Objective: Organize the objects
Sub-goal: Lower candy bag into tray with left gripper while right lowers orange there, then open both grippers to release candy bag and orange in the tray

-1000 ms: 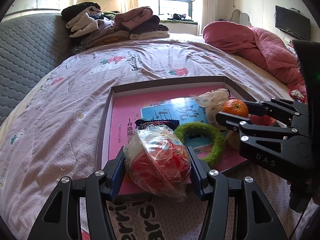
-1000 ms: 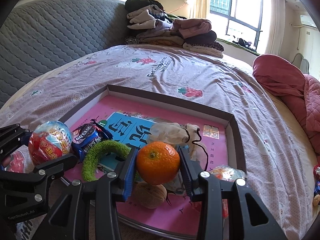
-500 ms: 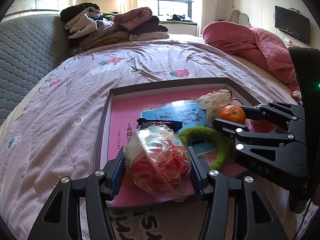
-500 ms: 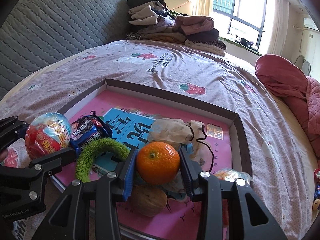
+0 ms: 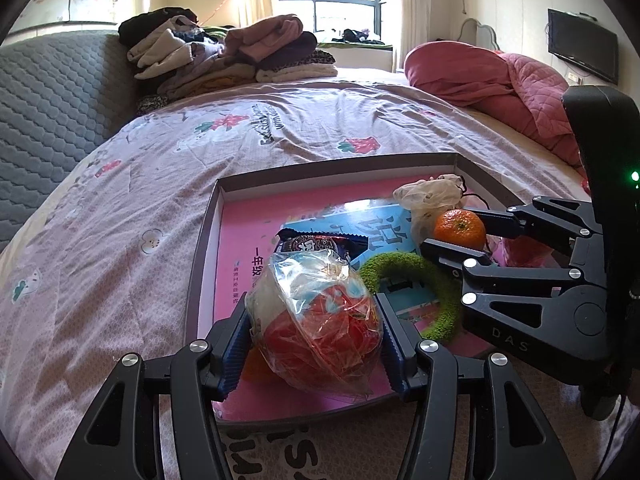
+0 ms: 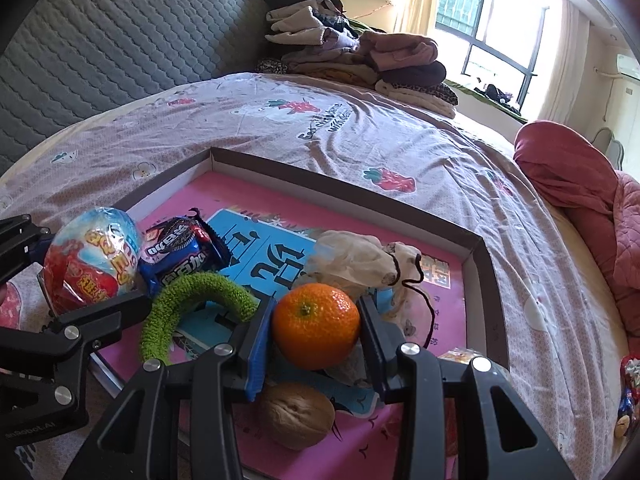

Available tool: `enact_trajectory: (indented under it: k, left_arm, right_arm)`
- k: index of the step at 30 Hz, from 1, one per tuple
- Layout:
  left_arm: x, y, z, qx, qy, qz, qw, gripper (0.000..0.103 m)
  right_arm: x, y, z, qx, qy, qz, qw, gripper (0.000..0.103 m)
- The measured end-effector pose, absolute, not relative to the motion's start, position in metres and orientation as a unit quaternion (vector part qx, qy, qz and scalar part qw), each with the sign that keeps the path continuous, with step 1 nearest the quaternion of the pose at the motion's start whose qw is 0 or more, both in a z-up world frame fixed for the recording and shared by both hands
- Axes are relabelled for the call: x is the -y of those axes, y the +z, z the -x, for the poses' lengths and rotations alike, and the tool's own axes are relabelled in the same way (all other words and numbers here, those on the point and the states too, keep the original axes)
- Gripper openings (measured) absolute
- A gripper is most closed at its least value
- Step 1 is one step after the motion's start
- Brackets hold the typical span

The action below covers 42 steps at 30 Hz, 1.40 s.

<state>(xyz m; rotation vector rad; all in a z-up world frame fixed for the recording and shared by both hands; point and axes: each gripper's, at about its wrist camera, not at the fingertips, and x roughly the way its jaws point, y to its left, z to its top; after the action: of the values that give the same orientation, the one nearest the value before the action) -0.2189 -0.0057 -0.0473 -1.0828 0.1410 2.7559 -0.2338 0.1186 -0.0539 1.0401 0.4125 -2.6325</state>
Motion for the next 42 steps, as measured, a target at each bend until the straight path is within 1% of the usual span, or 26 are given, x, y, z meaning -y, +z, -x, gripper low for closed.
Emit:
enact_trajectory:
  k: [17,33,42]
  left_arm:
    - [0.007,-0.049,0.215,-0.053,0.929,0.358,0.078,0.060]
    - [0.010,-0.050,0.217,-0.051,0.928,0.363,0.057,0.073]
    - [0.016,-0.046,0.217,-0.033,0.925,0.373,0.061,0.074]
  right_arm:
    - [-0.118,-0.053,0.233,-0.147,-0.910,-0.365,0.132,0.041]
    - [-0.123,-0.050,0.233,-0.141,-0.910,-0.370,0.126,0.042]
    - [-0.128,-0.040,0.229,-0.129,-0.912,-0.368,0.124,0.048]
